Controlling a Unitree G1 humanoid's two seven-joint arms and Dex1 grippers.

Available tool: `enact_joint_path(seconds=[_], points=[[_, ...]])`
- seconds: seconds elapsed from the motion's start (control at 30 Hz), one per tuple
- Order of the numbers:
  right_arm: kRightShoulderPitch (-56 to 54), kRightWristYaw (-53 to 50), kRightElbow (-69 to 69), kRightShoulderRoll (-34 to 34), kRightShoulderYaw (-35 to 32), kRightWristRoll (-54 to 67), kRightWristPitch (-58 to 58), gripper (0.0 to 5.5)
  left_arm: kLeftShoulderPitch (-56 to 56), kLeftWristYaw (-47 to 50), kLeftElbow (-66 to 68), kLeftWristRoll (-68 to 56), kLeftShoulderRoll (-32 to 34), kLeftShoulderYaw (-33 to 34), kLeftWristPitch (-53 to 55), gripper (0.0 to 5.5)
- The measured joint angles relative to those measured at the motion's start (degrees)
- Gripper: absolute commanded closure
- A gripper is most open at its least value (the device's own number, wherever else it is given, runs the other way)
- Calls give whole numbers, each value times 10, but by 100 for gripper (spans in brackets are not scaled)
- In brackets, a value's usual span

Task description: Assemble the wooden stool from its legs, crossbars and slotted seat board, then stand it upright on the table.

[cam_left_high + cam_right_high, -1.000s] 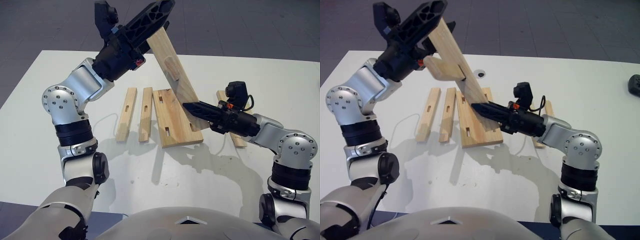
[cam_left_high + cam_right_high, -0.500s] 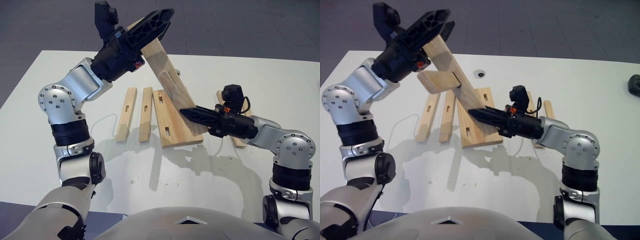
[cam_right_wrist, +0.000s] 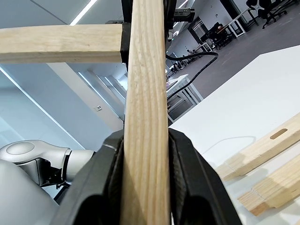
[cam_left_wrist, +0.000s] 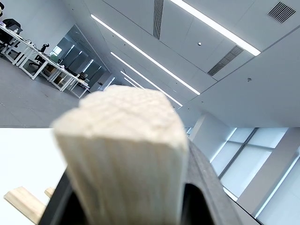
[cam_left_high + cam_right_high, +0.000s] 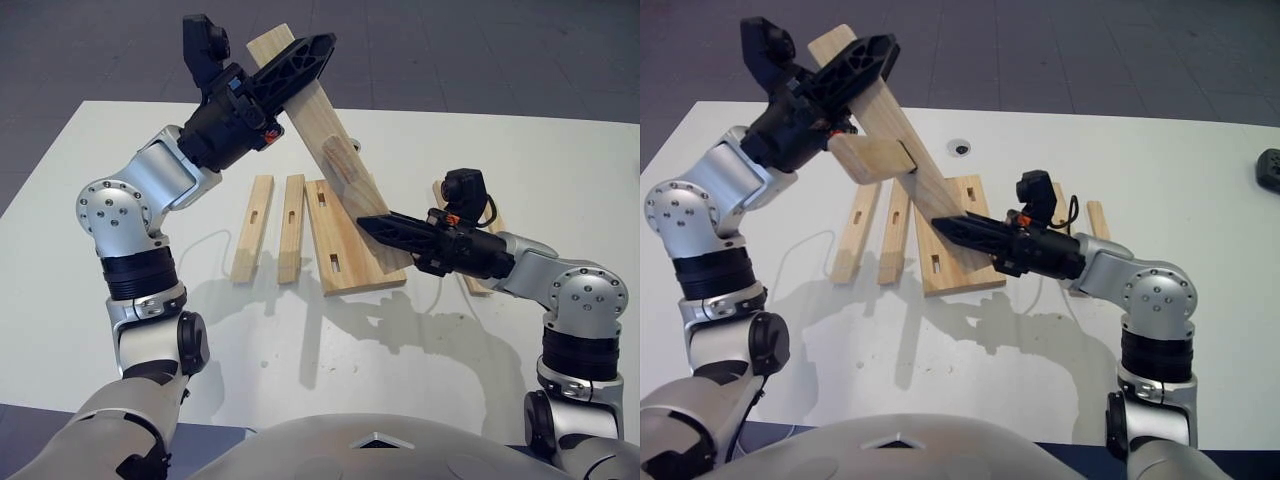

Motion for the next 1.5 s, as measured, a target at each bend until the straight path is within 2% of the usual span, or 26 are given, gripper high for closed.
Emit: enact_joint_path(seconds=[0.13, 0.17, 0.4, 0.47, 0.53, 0.6, 0.7, 0.77, 0.87, 0.97, 1.1, 1.3, 1.5], points=[[5, -13, -4, 8, 0, 8, -2, 444, 2, 0, -2, 4, -3, -4, -12, 442], [6, -16, -5, 9, 0, 9, -4, 407, 2, 2, -2, 6, -3, -5, -15, 442], [34, -108, -11, 36, -15, 0, -65, 294, 5, 43, -8, 60, -10, -3, -58, 445], [45, -125, -13, 39, -16, -4, -78, 262, 7, 63, -16, 88, -15, 3, -88, 445], [59, -145, -19, 41, -24, -19, -98, 235, 8, 101, -27, 170, -10, 11, -142, 445], [67, -174, -25, 42, -28, -71, -130, 205, 24, 126, -45, 209, 1, 25, -172, 445], [81, -253, -25, 48, -12, -213, -192, 151, 81, 143, -125, 238, 6, 31, -182, 445], [94, -276, -25, 43, 24, -298, -213, 117, 108, 156, -162, 236, 4, 31, -182, 445], [121, -291, -25, -3, 107, -442, -226, 69, 142, 180, -208, 218, 0, 33, -177, 445], [152, -312, -22, -46, 163, -568, -241, 22, 184, 193, -234, 199, 0, 34, -170, 445], [189, -312, -31, -61, 189, -649, -271, 10, 226, 193, -266, 172, -5, 21, -167, 445], [196, -186, -106, -66, 242, -602, -234, 10, 248, 183, -276, 210, -12, -32, -172, 445], [183, -176, -105, -67, 216, -621, -229, 10, 255, 126, -257, 279, 22, -42, -192, 445]])
